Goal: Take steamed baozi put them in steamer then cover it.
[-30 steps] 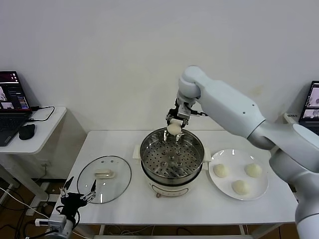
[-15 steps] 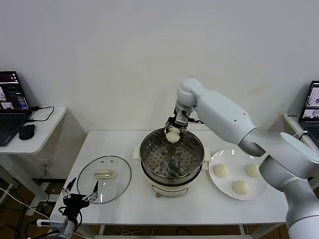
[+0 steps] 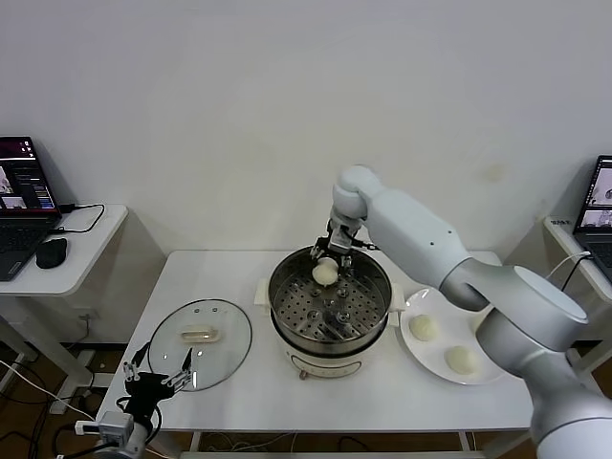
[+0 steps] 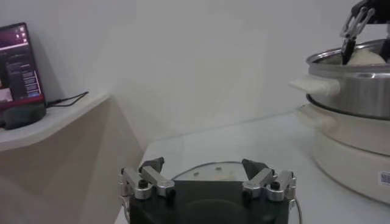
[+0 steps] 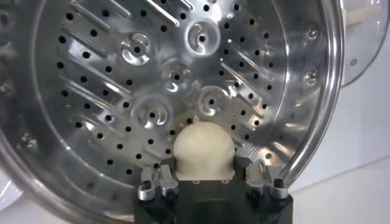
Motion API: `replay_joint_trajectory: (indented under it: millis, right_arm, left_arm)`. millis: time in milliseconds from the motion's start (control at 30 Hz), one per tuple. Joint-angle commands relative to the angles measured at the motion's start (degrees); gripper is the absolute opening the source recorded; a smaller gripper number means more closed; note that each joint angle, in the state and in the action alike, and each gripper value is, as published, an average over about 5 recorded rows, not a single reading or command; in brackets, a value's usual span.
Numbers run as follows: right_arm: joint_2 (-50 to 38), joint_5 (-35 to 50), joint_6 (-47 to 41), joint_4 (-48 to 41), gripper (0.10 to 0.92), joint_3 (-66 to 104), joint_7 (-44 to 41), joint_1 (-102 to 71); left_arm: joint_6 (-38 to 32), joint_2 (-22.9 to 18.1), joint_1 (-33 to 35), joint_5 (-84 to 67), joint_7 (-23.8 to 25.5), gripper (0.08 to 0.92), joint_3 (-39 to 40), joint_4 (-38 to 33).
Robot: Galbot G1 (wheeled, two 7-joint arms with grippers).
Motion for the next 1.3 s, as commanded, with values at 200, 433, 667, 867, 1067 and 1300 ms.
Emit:
replay_joint_trajectory:
  millis: [200, 433, 667, 867, 1067, 1300]
  right_arm:
    - [-0.89, 5.20, -4.20, 1.49, 0.790, -0.32, -1.58, 1.07]
    - [-9.43, 19.61, -17.39, 12.21, 0.822, 0.19, -2.98, 5.88]
    - [-24.42, 37.13, -42.78, 23.26, 0.823, -2.49, -2.67, 12.70]
    - [-36.38, 43.48, -61.06, 29.71, 0.823, -4.70, -3.83, 15.11]
    - [-46.04, 40.67, -70.46, 34.68, 0.823, -1.19, -4.21, 9.56]
    - [-52.64, 33.20, -70.26, 40.00, 0.823, 6.03, -3.66, -3.82]
  left_arm:
    - [-0.03, 0.08, 0.16, -0.05, -0.06, 0.823, -0.05, 0.17]
    - [0.03, -0.11, 0.16, -0.02, 0.01, 0.823, 0.06, 0.06]
    - [0.27, -0.02, 0.13, -0.10, 0.15, 0.823, 0.28, -0.46]
    - [0.96, 0.59, 0.34, -0.68, 0.26, 0.823, 0.71, -1.39]
    - [1.98, 0.81, 0.70, -0.73, 0.52, 0.823, 2.07, -2.81]
    - [2.46, 0.97, 1.85, -0.39, 0.71, 0.823, 2.80, -4.71]
